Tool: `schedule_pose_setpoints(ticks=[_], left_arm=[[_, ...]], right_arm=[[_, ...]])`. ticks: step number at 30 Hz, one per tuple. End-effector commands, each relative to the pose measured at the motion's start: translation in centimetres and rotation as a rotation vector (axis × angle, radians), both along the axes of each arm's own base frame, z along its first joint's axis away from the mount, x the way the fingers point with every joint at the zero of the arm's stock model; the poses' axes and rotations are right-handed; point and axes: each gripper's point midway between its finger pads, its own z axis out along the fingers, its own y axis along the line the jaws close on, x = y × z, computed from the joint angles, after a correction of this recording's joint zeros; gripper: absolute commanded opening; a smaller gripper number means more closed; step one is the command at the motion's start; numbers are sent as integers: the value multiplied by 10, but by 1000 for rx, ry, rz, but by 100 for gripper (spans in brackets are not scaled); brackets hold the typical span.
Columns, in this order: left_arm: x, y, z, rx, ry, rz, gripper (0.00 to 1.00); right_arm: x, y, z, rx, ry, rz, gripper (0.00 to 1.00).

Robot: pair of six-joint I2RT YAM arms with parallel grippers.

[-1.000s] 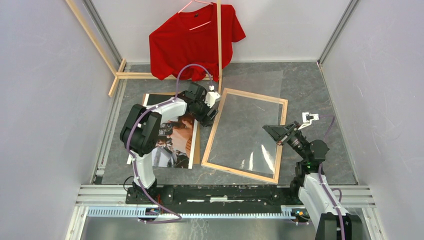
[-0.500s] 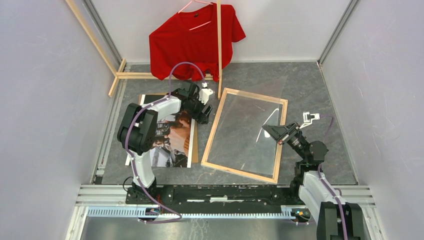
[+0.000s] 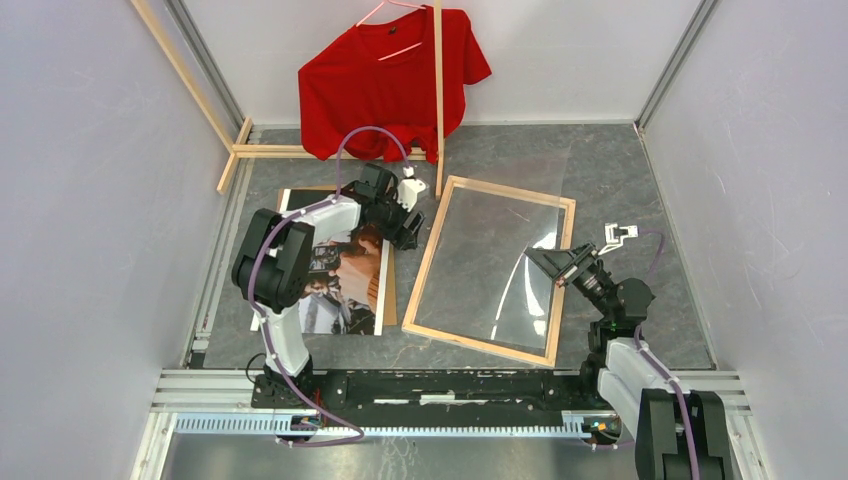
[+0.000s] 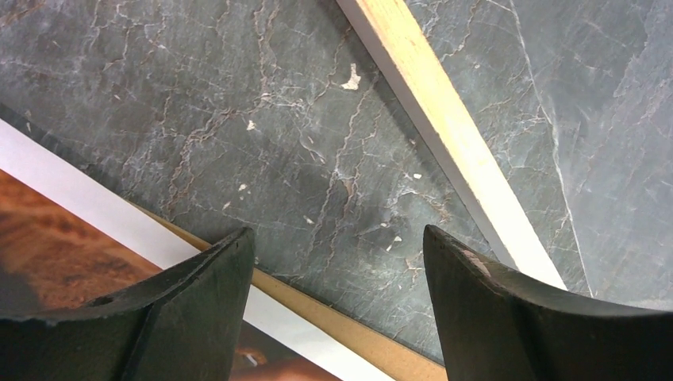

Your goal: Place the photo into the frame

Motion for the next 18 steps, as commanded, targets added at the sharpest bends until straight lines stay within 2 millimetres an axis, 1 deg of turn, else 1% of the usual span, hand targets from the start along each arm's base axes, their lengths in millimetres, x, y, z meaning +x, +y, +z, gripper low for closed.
schedule_pose_setpoints(ticks=[1, 8, 10, 14, 18], left_arm=[[-24, -9, -6, -27, 70, 1, 83], [-24, -9, -12, 7, 47, -8, 82], [-25, -10, -14, 10, 49, -10, 82], [-26, -12, -13, 7, 48, -13, 82], [-19, -13, -3, -4, 39, 1, 81]], right_arm=[[-11, -1, -19, 54, 54, -17, 0], [-15, -5, -42, 84, 149, -48, 0], [-15, -5, -36, 105, 140, -47, 0], [-13, -3, -14, 119, 85, -23, 0], [-15, 0, 6, 108, 12, 8, 0]])
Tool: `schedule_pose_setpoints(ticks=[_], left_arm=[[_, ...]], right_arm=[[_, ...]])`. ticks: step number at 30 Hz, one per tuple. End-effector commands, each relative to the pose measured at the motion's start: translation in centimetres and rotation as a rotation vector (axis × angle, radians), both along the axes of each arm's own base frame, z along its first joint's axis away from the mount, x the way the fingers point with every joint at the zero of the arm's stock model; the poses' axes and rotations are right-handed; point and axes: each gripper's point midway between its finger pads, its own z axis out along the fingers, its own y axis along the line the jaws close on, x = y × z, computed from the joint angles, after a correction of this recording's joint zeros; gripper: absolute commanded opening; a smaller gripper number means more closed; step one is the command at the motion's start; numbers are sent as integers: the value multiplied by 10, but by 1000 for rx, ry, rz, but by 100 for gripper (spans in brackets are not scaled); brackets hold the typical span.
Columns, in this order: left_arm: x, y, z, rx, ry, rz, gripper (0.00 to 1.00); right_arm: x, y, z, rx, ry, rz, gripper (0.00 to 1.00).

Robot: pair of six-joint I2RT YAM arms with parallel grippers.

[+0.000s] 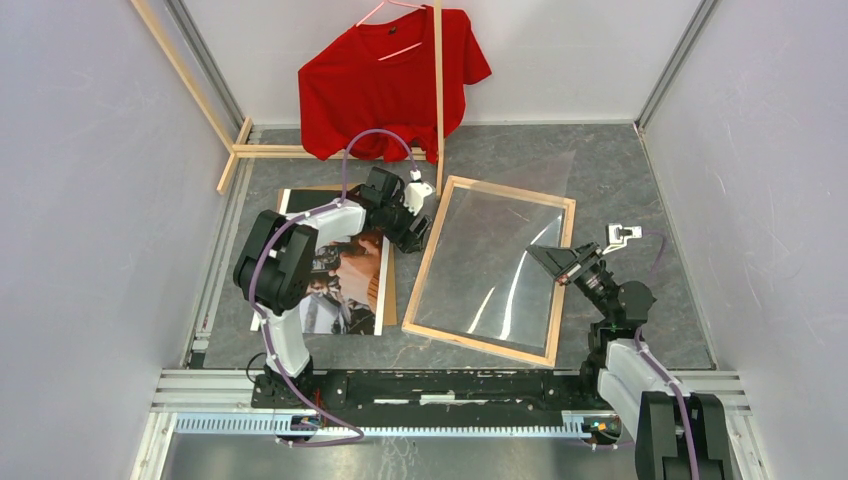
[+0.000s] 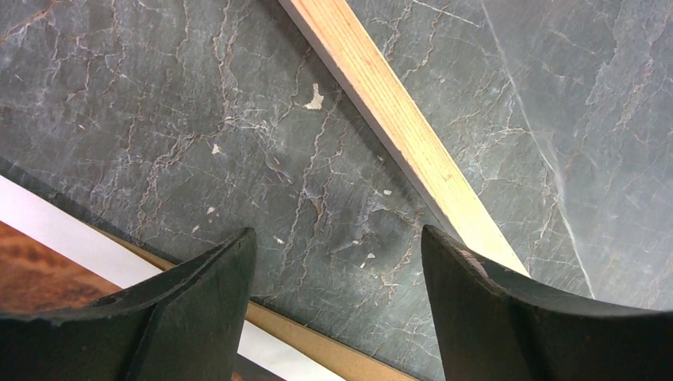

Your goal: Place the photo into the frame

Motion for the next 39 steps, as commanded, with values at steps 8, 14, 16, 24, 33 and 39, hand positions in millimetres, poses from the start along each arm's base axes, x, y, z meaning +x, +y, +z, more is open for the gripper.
schedule_pose_setpoints(ticks=[8, 14, 16, 24, 33, 39], left_arm=[[24, 23, 17, 39, -12, 124, 80], [19, 24, 8, 49, 7, 123, 80], [18, 24, 7, 48, 11, 122, 80], [14, 15, 3, 43, 26, 100, 80], [9, 7, -2, 50, 34, 83, 80], [8, 8, -4, 55, 36, 81, 80]], right_arm=[[-15, 4, -37, -64, 32, 32, 0], [-12, -1, -96, -172, 189, 29, 0], [-11, -4, -111, -205, 236, 22, 0], [-7, -14, -134, -298, 287, -16, 0], [-8, -27, -153, -361, 327, -49, 0], [-14, -28, -159, -349, 352, -49, 0]])
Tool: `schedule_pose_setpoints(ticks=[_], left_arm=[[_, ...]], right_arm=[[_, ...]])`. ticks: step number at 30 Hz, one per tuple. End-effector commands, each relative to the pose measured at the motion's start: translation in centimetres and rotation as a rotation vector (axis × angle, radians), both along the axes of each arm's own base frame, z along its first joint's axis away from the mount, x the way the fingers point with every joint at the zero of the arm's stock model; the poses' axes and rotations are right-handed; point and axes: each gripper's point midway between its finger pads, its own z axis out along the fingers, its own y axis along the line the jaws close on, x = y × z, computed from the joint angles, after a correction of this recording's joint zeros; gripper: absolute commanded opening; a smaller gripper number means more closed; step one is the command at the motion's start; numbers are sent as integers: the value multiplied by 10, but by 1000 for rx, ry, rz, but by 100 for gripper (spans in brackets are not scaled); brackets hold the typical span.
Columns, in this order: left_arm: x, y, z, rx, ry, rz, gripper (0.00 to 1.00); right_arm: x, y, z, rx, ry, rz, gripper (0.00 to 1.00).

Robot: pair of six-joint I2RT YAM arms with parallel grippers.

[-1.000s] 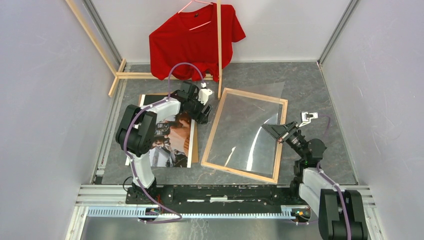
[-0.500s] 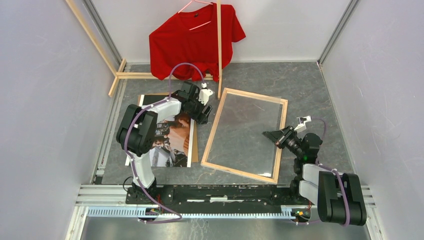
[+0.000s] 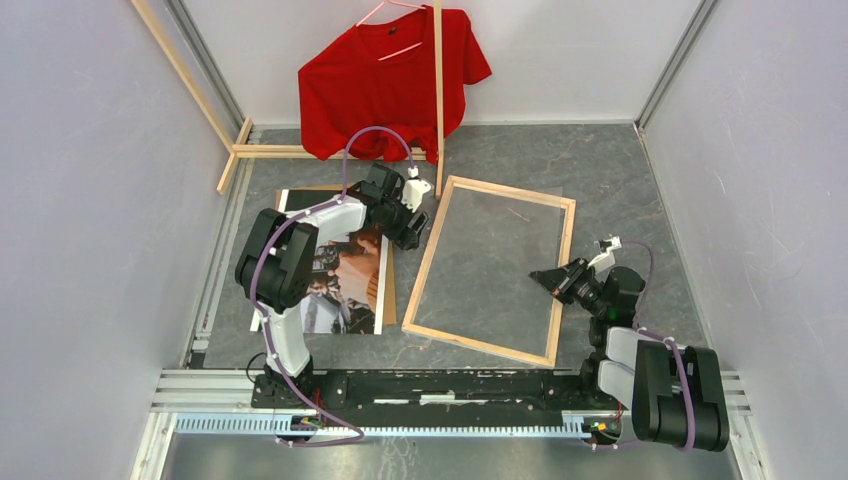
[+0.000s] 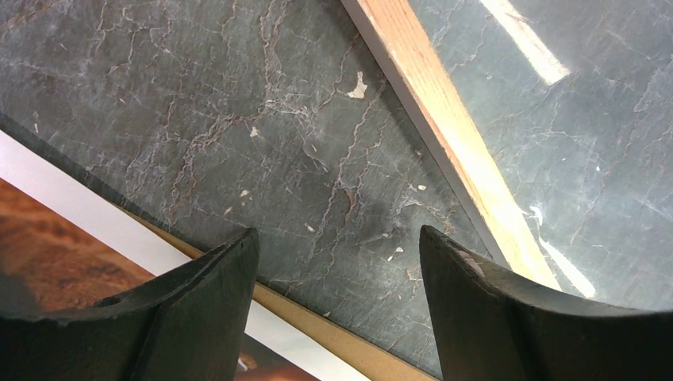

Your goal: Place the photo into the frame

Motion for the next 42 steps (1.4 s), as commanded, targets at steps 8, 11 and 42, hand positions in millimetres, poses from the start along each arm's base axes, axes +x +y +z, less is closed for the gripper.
schedule_pose_setpoints(ticks=[8, 11, 42], left_arm=[[-1, -4, -3, -7, 29, 15, 80], [-1, -4, -3, -3, 26, 12, 80], [-12, -17, -23, 20, 57, -19, 80]], right_arm=[[-21, -8, -30, -29, 55, -46, 0], [-22, -9, -33, -29, 68, -52, 0], [-24, 3, 35, 112, -206, 0, 0]])
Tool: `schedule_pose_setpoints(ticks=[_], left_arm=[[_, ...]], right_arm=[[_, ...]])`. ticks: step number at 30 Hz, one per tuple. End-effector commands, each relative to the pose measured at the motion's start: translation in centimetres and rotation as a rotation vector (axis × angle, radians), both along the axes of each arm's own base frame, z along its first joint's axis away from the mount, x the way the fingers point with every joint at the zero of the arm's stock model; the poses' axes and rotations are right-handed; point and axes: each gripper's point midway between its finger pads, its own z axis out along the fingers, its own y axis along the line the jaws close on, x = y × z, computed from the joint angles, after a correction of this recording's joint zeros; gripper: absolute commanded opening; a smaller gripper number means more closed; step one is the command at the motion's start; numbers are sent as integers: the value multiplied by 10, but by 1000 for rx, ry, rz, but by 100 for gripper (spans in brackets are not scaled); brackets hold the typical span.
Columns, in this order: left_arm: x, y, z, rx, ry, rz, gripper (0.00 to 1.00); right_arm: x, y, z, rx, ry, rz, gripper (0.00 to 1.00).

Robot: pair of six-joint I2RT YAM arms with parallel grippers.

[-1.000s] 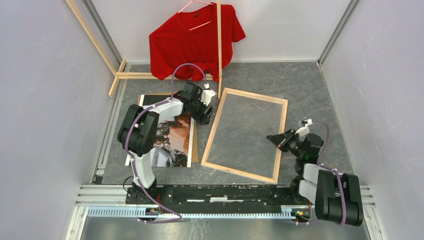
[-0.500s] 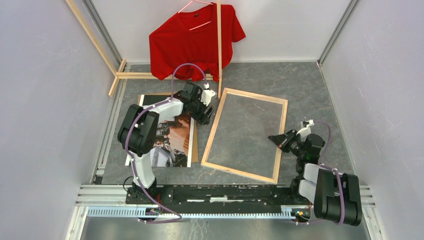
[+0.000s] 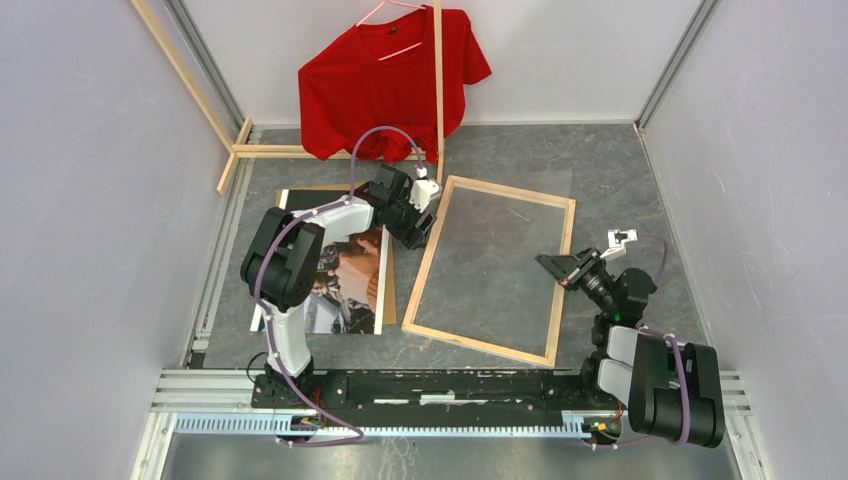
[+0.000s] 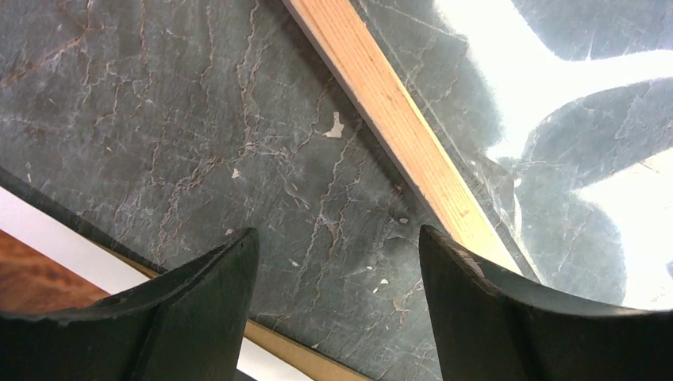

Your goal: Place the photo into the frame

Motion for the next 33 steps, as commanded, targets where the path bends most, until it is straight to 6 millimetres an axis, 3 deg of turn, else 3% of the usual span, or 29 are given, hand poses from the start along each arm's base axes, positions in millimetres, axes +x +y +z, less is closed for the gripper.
schedule_pose_setpoints(ticks=[1, 10, 16, 23, 27, 30, 33], left_arm=[[-15, 0, -22, 28, 84, 13, 80], [-16, 2, -21, 33, 79, 8, 80], [-17, 1, -18, 30, 78, 2, 77], [-10, -1, 0, 7, 64, 8, 72], [-3, 0, 16, -10, 42, 13, 73], [-2, 1, 31, -13, 10, -9, 80], [-5, 4, 41, -7, -3, -19, 86]], right_arm=[[-37, 12, -4, 58, -51, 23, 0], [-40, 12, -22, 100, 66, 5, 0], [-50, 19, 9, 257, 50, 35, 0], [-47, 21, 33, 325, 13, 60, 0], [-44, 21, 32, 328, 28, 49, 0], [-38, 20, 33, 331, 40, 42, 0], [-31, 17, 16, 305, 110, 17, 0]])
